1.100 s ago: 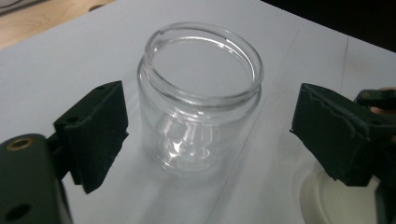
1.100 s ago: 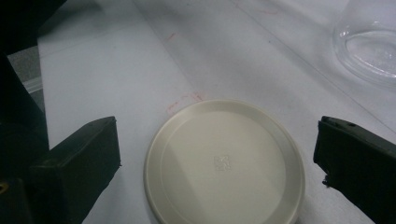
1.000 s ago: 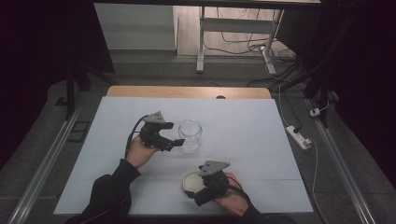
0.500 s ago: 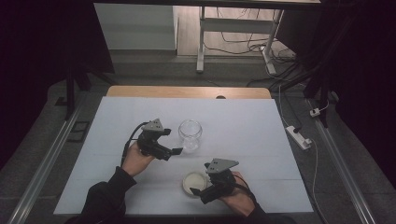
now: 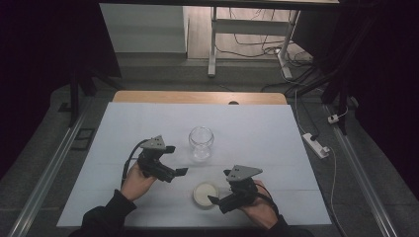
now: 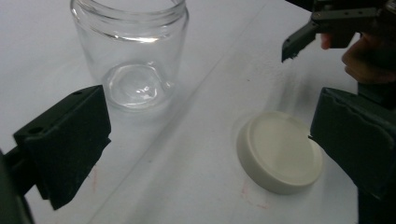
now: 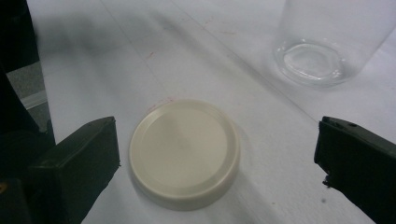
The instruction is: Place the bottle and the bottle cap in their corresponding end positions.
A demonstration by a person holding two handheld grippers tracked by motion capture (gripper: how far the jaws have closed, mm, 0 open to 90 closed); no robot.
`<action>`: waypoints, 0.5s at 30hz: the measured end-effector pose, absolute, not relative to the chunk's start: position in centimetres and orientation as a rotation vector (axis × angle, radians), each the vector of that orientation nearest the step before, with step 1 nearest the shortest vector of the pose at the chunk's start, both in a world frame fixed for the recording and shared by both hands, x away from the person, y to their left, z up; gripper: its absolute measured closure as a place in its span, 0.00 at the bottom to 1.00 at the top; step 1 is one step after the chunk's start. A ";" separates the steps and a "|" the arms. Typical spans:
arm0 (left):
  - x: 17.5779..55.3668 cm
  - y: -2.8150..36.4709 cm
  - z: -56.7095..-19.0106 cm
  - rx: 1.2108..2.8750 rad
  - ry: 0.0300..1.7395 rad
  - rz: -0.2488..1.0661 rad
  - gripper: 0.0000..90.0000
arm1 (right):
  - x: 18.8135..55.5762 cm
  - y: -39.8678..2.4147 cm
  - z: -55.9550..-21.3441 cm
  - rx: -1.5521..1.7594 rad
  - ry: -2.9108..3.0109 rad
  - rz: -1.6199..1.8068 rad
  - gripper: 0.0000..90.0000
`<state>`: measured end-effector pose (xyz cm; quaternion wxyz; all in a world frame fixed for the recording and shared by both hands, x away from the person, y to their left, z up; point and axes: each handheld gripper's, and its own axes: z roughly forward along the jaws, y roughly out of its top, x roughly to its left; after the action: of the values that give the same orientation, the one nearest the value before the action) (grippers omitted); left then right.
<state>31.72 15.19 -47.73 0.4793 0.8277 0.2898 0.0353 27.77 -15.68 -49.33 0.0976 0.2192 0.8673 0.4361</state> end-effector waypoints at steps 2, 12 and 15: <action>31.1 15.3 -47.7 2.016 0.708 0.094 0.00 | 27.8 -16.0 -49.2 0.662 2.561 1.294 0.00; 28.5 17.0 -47.7 2.005 0.733 0.110 0.00 | 27.6 -17.7 -48.7 0.712 2.517 1.297 0.00; 27.7 17.6 -47.8 2.000 0.746 0.116 0.00 | 27.5 -18.3 -48.6 0.732 2.503 1.294 0.00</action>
<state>27.72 17.58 -47.81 0.4809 0.8203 0.3060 0.0475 27.48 -18.33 -48.59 0.1146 0.2499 0.8541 0.4415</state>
